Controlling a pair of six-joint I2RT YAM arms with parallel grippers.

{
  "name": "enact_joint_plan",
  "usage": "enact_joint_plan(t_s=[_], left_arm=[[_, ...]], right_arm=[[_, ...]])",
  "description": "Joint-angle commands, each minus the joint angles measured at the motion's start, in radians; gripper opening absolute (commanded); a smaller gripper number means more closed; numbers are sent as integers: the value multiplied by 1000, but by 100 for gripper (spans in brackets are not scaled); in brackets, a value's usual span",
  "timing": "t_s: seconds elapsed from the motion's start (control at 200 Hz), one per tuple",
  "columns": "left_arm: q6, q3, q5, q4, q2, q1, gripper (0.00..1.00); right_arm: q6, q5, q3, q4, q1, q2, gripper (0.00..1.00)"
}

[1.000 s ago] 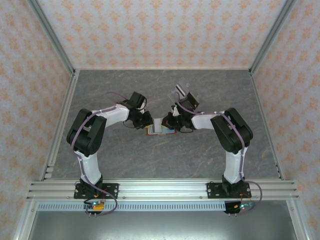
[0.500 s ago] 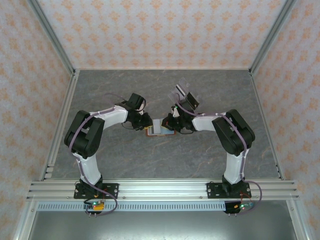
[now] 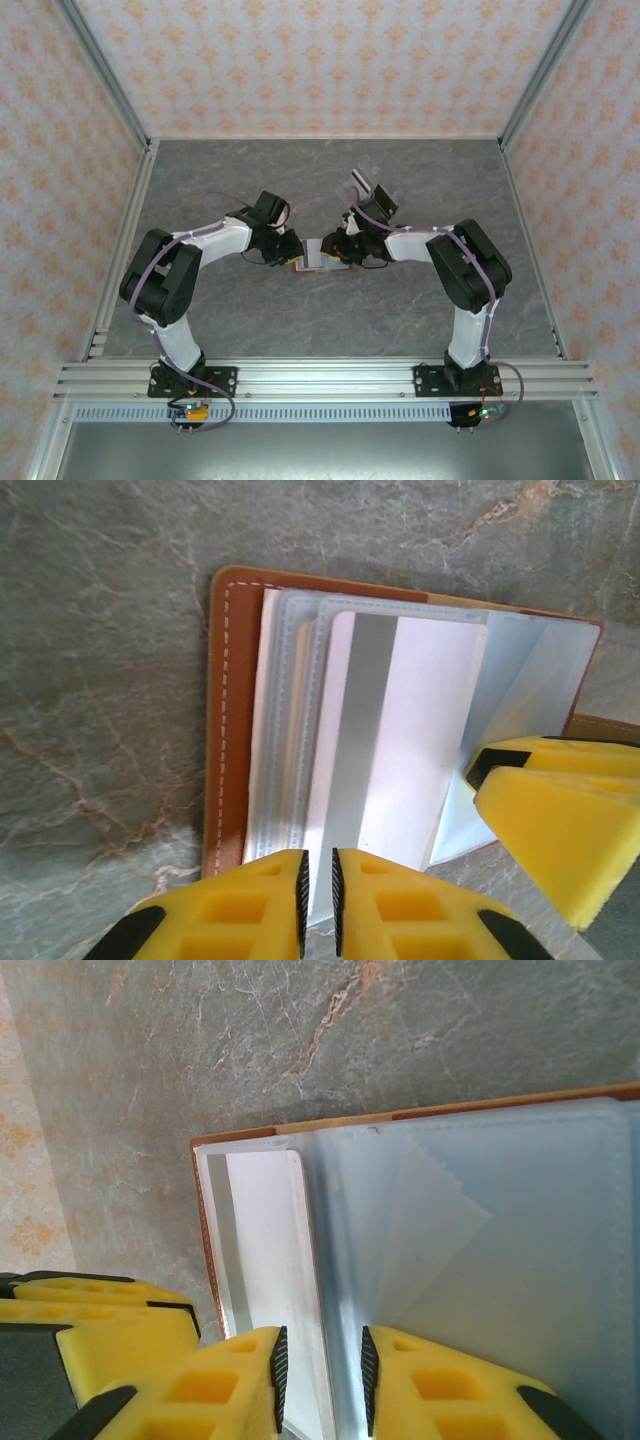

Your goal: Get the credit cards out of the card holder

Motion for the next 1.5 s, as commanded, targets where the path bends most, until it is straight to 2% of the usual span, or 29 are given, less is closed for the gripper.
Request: enact_joint_plan(t_s=[0.0,0.46,0.771,1.056,1.146,1.391,1.496], left_arm=[[-15,1,12,30,32,-9,15],[-14,16,-14,14,65,-12,18],[-16,24,14,31,107,-24,10],[-13,27,-18,2,106,-23,9],[-13,26,-27,-4,107,-23,9],[-17,18,-14,11,111,-24,9],[-17,14,30,40,119,-24,9]], right_arm=[[-19,-13,19,-36,1,8,28],[-29,-35,27,-36,1,11,29],[-25,-59,28,-21,2,28,17],[-37,56,21,-78,2,5,17],[-40,82,21,-94,2,3,19],[-10,7,18,-24,2,45,20],[5,-48,21,19,2,64,20]])
